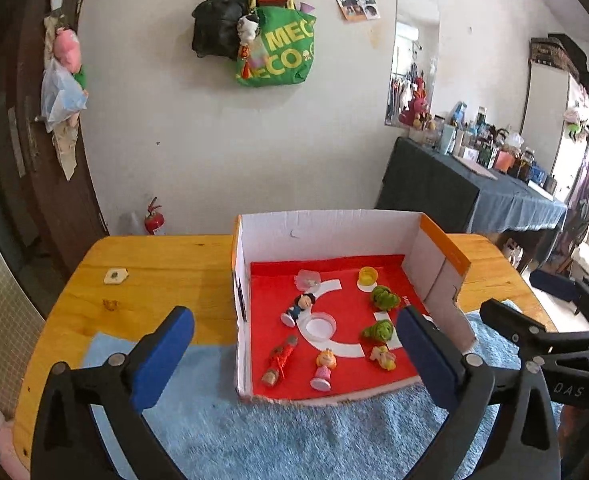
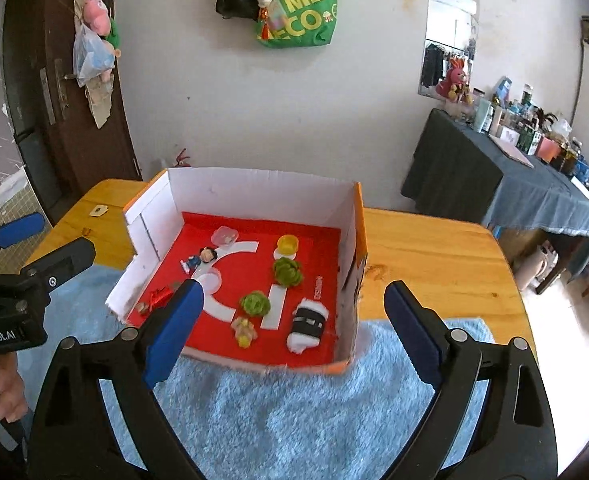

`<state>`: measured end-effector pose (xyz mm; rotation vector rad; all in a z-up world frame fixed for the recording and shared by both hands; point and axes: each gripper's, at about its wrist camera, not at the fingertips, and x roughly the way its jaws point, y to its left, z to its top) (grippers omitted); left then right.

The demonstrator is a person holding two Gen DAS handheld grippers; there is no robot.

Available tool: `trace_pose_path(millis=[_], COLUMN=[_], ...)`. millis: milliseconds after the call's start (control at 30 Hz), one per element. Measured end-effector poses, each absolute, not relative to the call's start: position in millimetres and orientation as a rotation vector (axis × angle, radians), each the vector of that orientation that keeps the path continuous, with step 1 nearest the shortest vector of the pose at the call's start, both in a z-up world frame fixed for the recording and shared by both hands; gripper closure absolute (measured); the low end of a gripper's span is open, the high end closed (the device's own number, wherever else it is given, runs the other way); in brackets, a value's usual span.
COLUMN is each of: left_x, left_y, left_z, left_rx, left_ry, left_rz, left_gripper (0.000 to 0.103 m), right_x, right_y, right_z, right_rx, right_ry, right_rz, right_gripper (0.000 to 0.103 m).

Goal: Organize objects

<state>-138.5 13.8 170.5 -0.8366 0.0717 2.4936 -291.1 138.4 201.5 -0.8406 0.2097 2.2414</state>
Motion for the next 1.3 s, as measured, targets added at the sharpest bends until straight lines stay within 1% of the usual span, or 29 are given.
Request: trace_pose_path(millis=[133, 267, 467, 767, 1000, 1300], left_x=[-124.6, -111.3, -101.8, -109.2, -110.6, -109.1], left_y=[8.1, 7.2, 4.8, 8.4, 12.0, 15.8], left_z=[157.2, 134.9, 99.5, 49.6, 36.1, 15.1], left_rx=[-0.861, -0.900, -0.963, -1.115, -1.165, -1.239], left_ry=[0.054, 0.058, 0.077, 0.097, 0.117, 0.149], left_rz=[2.464, 2.438, 2.449, 2.401, 2.399, 2.378], left_gripper=[0.000, 0.000, 0.000, 0.000, 0.000, 0.000], right_x=[-276.6, -268.5, -261.3, -256.8, -258.7, -258.3], right_y=[127.9, 123.5, 115.8, 122.9, 121.9, 124.4], right_z=[192.4, 174.9, 140.6, 93.4, 74.8, 60.9], right_rx=[-0.793, -0.803, -0.822, -0.886, -0.927, -0.976], right_ry=[0.260, 0.302, 0.257, 0.278, 0.252, 0.290], right_rz=[2.253, 2.244, 2.170, 2.100, 2.080, 2.060], right_gripper=[0.005, 0.005, 0.005, 0.005, 0.005, 0.005])
